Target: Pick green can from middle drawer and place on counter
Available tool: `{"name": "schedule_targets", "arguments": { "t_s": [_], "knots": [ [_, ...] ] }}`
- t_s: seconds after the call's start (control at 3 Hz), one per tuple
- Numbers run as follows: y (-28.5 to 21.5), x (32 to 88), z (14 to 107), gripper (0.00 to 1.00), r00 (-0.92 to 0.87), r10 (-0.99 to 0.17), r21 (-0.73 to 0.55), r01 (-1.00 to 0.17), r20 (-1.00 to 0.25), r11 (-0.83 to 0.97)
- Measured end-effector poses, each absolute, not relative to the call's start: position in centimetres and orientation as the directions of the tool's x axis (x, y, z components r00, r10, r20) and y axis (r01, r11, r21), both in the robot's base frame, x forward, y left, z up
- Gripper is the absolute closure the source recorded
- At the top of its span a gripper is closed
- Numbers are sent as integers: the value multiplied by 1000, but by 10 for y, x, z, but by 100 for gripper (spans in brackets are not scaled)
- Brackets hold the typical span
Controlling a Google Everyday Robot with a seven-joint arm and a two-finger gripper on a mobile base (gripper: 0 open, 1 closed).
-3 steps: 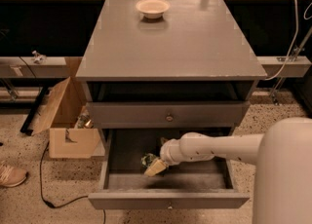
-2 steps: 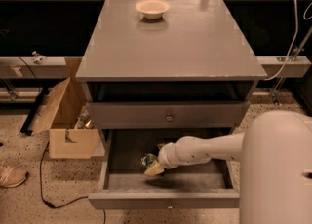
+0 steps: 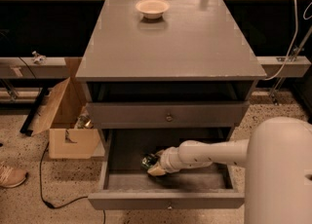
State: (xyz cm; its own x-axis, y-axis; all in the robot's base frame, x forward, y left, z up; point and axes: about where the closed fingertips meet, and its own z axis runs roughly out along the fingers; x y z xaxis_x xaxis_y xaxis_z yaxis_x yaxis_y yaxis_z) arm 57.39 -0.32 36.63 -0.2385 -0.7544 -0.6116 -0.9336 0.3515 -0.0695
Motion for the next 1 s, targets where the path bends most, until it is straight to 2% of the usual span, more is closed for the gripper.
{"name": "schedule_targets", "arguments": {
  "t_s": [0.33,0.67,1.0],
  "knots": [
    [-3,574,371,96,-238,-754,-69,-934,-612,351],
    [-19,570,386,100,-210,-738,-74,-940,-641,332],
    [-30,592,447,100,-120,-661,-118,-945,-741,304]
  ]
}}
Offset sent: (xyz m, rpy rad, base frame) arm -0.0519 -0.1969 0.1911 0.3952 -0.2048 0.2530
